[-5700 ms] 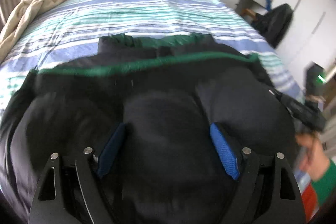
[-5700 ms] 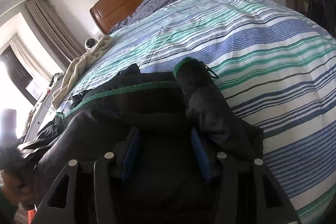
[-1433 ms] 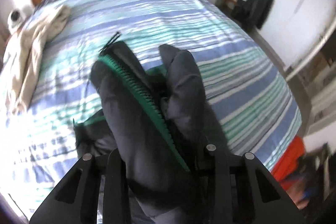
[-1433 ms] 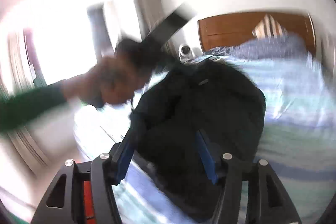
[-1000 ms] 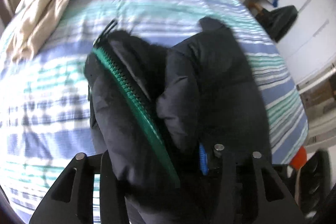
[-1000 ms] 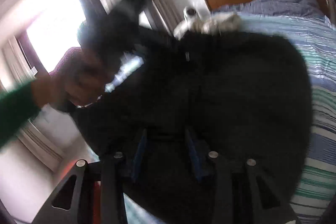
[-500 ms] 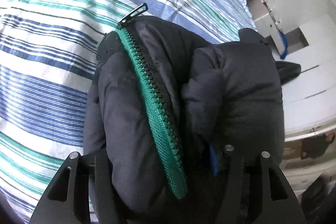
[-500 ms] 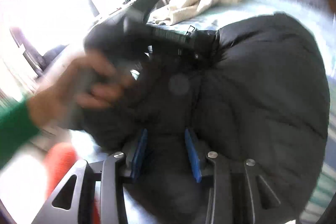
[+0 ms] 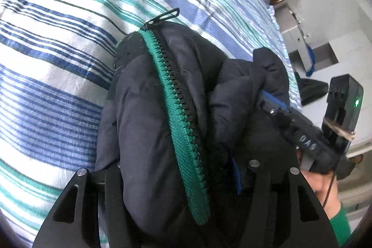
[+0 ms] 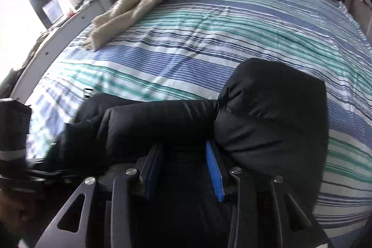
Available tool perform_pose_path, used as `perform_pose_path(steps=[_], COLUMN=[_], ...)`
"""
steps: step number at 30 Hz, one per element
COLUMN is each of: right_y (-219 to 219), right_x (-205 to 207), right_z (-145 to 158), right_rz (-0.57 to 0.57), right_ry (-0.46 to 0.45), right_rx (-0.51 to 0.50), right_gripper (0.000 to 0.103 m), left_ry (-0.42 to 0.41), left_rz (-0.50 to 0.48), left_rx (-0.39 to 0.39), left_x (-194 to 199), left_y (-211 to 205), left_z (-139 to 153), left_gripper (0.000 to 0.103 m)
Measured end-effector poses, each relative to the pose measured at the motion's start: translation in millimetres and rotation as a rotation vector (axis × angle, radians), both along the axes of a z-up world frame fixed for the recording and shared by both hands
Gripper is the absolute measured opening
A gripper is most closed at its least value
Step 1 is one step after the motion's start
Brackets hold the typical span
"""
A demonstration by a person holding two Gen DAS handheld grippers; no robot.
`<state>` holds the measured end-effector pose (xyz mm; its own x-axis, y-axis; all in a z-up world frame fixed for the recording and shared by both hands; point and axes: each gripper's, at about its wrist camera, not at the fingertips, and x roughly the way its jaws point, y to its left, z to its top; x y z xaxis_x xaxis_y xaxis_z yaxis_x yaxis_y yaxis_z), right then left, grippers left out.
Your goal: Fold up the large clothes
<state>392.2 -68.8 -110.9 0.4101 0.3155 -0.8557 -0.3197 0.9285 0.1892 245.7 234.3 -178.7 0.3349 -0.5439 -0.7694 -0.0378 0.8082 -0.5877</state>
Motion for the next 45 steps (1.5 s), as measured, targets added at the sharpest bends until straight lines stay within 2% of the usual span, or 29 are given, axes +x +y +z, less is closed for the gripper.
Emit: perform_pose_path(steps=[6, 8, 12, 14, 16, 18, 22, 25, 29, 33, 37, 39, 42, 45], right_y=[8, 11, 7, 5, 7, 13, 19, 28, 34, 31, 10, 6, 13, 21], right_x=[4, -9, -80, -126, -165, -178, -167, -167, -171, -194, -231, -235, -225, -219], right_z=[0, 17, 58, 63, 58, 43, 12, 3, 9, 39, 70, 64, 35, 25], right_rz=[0.019, 0.038, 0.161, 0.219, 0.24, 0.239, 0.171, 0.182, 0.194, 0.209, 0.151, 0.136, 0.158, 0.169], right_ry=[0.021, 0.022, 0.002, 0.037, -0.018, -0.06, -0.01, -0.028, -0.061, -0.081, -0.145, -0.137, -0.099, -0.095], right_rx=[-0.035, -0.042, 0.137, 0.228, 0.188, 0.114, 0.126, 0.083, 0.038, -0.025, -0.103, -0.15, -0.196, -0.234], right_gripper=[0.038, 0.039, 0.041, 0.041, 0.041, 0.041, 0.041, 0.041, 0.041, 0.041, 0.041, 0.041, 0.041, 0.042], left_ry=[-0.005, -0.011, -0.01, -0.012, -0.019, -0.028, -0.036, -0.047, -0.045, -0.041, -0.041, -0.044, -0.052, -0.056], left_rz=[-0.012, -0.02, -0.021, -0.027, -0.03, -0.032, -0.022, -0.014, -0.01, -0.011, -0.009, -0.01, -0.006, 0.002], left_rx=[0.046, 0.053, 0.046, 0.052, 0.052, 0.05, 0.073, 0.07, 0.073, 0.076, 0.066, 0.06, 0.067, 0.084], left_x=[1, 1, 4, 5, 5, 4, 2, 1, 0, 0, 1, 1, 0, -3], left_y=[-2, -4, -9, -11, -13, -15, -20, -22, -23, -23, -20, -19, -19, -22], left_z=[0, 3, 3, 4, 5, 5, 4, -1, -2, 0, -1, -2, -1, 1], left_gripper=[0.059, 0.06, 0.06, 0.06, 0.061, 0.062, 0.062, 0.062, 0.062, 0.062, 0.062, 0.062, 0.062, 0.063])
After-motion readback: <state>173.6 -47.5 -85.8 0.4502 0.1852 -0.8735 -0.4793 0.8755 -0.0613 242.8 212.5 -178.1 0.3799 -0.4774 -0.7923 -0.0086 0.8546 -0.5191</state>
